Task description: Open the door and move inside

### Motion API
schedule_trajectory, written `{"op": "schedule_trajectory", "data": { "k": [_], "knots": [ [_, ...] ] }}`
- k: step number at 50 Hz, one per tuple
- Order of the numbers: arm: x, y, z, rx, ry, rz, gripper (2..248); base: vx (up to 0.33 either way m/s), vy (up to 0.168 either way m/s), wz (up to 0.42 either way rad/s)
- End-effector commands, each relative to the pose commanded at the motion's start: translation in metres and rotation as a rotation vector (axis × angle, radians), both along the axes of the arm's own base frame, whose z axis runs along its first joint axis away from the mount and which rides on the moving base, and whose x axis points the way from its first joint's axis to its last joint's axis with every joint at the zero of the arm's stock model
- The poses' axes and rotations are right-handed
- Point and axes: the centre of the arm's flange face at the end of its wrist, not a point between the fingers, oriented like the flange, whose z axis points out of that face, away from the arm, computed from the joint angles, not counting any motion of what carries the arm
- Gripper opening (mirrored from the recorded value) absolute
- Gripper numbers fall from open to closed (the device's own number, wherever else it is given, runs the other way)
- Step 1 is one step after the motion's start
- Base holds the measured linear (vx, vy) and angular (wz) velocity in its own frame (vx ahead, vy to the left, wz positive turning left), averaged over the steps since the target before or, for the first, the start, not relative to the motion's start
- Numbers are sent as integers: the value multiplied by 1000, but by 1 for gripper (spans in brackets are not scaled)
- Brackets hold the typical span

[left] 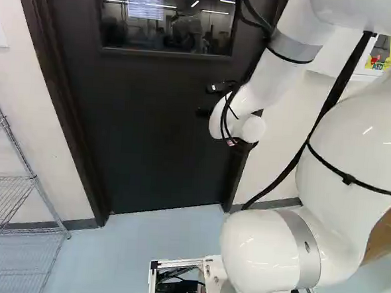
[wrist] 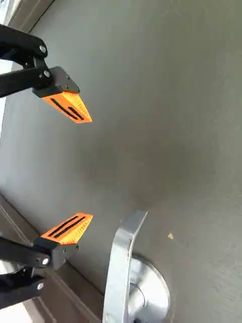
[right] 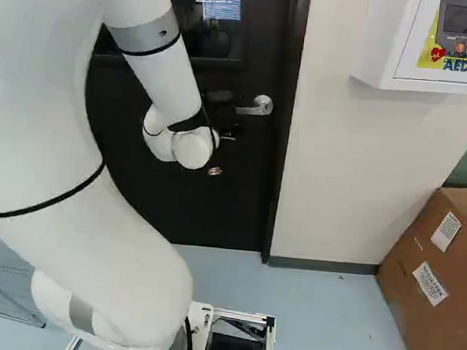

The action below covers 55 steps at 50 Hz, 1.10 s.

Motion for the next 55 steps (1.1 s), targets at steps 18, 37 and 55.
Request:
{"op": "schedule_trajectory", "data": {
  "k": [18, 37, 55],
  "knots": [
    [-24, -7, 16, -4, -47, -24, 247, 0, 0, 0],
    [-27, -8, 35, -7, -96, -25, 247, 0, 0, 0],
    [-24, -8, 53, -11, -140, -25, 247, 0, 0, 0]
  ]
}}
